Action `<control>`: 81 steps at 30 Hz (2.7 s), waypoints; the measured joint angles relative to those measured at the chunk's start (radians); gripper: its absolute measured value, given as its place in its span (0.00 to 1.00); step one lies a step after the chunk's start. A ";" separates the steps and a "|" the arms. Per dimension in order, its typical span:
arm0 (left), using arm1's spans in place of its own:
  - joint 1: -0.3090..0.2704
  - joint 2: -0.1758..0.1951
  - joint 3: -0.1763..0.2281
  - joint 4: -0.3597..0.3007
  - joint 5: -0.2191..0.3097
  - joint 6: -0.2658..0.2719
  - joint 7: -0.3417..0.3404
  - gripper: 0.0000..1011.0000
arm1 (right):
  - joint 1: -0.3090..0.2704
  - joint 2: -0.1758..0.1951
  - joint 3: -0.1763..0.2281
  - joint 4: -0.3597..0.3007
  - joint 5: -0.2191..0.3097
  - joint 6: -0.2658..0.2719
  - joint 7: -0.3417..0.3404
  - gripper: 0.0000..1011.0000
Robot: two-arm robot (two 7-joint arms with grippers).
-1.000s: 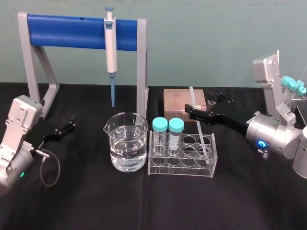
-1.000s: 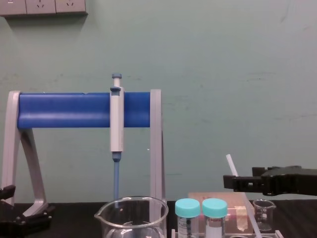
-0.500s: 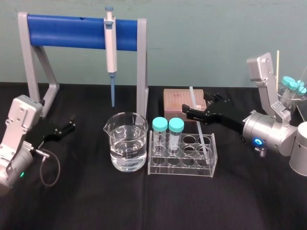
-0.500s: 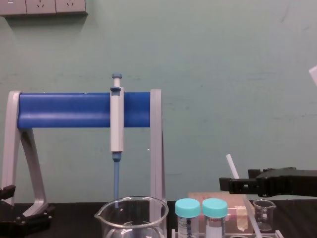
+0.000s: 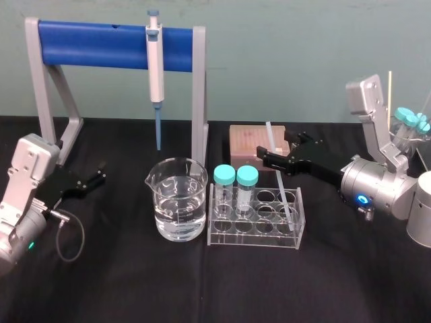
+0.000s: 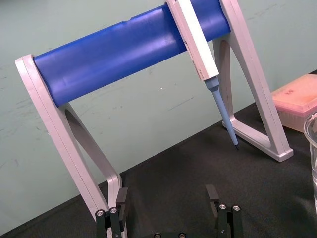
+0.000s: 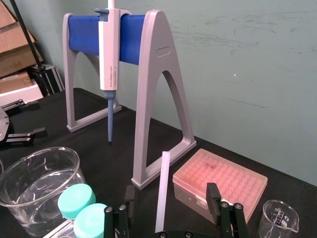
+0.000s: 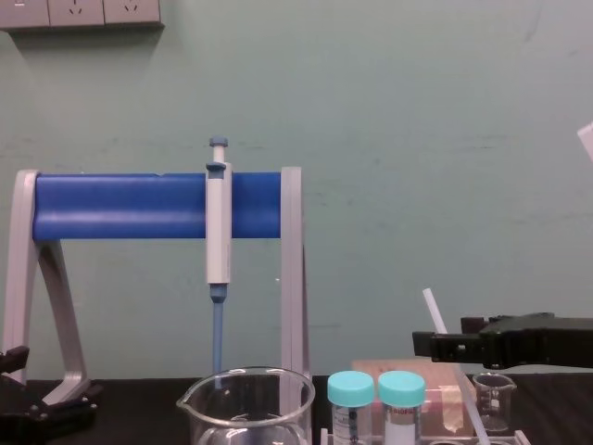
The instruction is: Pick up the stirring rod with one hand, then place it down.
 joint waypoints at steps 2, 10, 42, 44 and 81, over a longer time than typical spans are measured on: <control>0.000 0.000 0.000 0.000 0.000 0.000 0.000 0.99 | 0.000 0.000 0.000 0.000 0.001 0.000 0.000 0.87; 0.000 0.000 0.000 0.000 0.000 0.000 0.000 0.99 | 0.000 0.000 0.001 0.000 0.002 0.000 0.000 0.65; 0.000 0.000 0.000 0.000 0.000 0.000 0.000 0.99 | -0.002 -0.001 0.002 0.000 0.003 -0.005 -0.001 0.07; 0.000 0.000 0.000 0.000 0.000 0.000 0.000 0.99 | -0.014 -0.005 0.013 -0.005 0.000 -0.046 -0.004 0.07; 0.000 0.000 0.000 0.000 0.000 0.000 0.000 0.99 | -0.135 -0.041 0.186 -0.222 0.031 -0.359 0.015 0.07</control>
